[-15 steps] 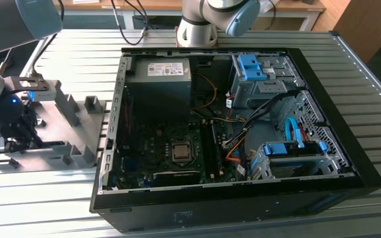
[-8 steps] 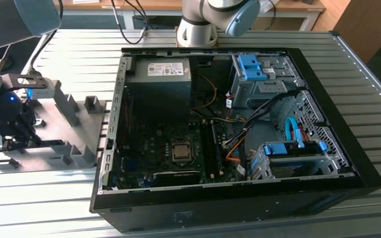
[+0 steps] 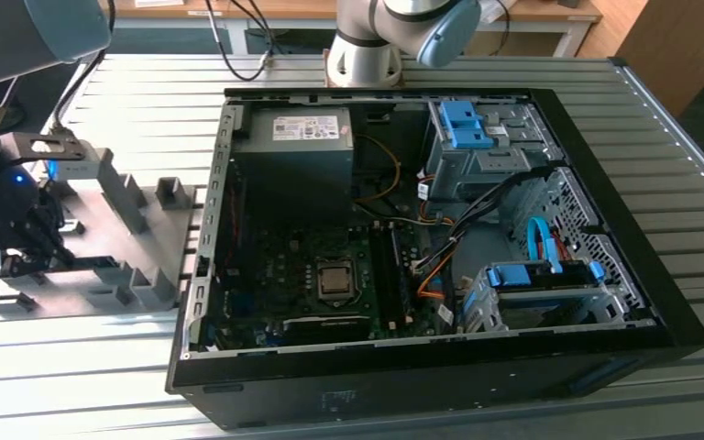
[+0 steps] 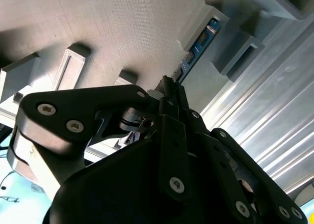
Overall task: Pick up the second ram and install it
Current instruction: 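Pick up the second ram and move it above second insertion slot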
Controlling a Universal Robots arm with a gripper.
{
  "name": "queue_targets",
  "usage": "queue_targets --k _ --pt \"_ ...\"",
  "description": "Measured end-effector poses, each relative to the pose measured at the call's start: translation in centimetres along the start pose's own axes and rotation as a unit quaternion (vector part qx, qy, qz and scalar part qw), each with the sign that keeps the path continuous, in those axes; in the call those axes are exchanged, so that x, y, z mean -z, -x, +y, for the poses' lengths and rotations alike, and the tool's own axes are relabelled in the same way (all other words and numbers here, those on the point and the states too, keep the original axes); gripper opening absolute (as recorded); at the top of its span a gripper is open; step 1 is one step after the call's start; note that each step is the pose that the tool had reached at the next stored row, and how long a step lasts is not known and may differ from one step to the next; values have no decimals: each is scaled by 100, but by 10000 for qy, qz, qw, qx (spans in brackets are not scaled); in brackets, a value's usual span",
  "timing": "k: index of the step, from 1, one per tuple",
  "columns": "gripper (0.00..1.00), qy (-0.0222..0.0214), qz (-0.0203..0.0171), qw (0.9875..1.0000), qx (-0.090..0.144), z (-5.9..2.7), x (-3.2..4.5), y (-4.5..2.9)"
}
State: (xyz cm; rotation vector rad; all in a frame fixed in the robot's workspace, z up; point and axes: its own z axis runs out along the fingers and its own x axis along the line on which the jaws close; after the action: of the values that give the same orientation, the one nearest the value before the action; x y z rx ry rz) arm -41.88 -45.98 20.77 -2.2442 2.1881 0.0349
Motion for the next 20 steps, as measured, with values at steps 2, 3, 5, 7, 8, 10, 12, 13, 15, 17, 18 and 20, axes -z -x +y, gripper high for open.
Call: queue_targets --k 2,3,5,7,8,10,12,13,15,17,18,20 --pt "14 0 0 10000 0 0 10 0" --pt "14 0 0 10000 0 0 15 0" --pt "14 0 0 10000 0 0 25 0" --pt "14 0 0 10000 0 0 35 1" --pt "14 0 0 10000 0 0 40 1" --pt "14 0 0 10000 0 0 50 1" --pt "14 0 0 10000 0 1 59 1" --pt "14 -1 0 10000 0 1 63 1" --pt "14 0 0 10000 0 1 76 1" --pt "14 0 0 10000 0 1 91 2" --pt "14 0 0 10000 0 1 101 2" --pt "14 0 0 10000 0 1 120 2"
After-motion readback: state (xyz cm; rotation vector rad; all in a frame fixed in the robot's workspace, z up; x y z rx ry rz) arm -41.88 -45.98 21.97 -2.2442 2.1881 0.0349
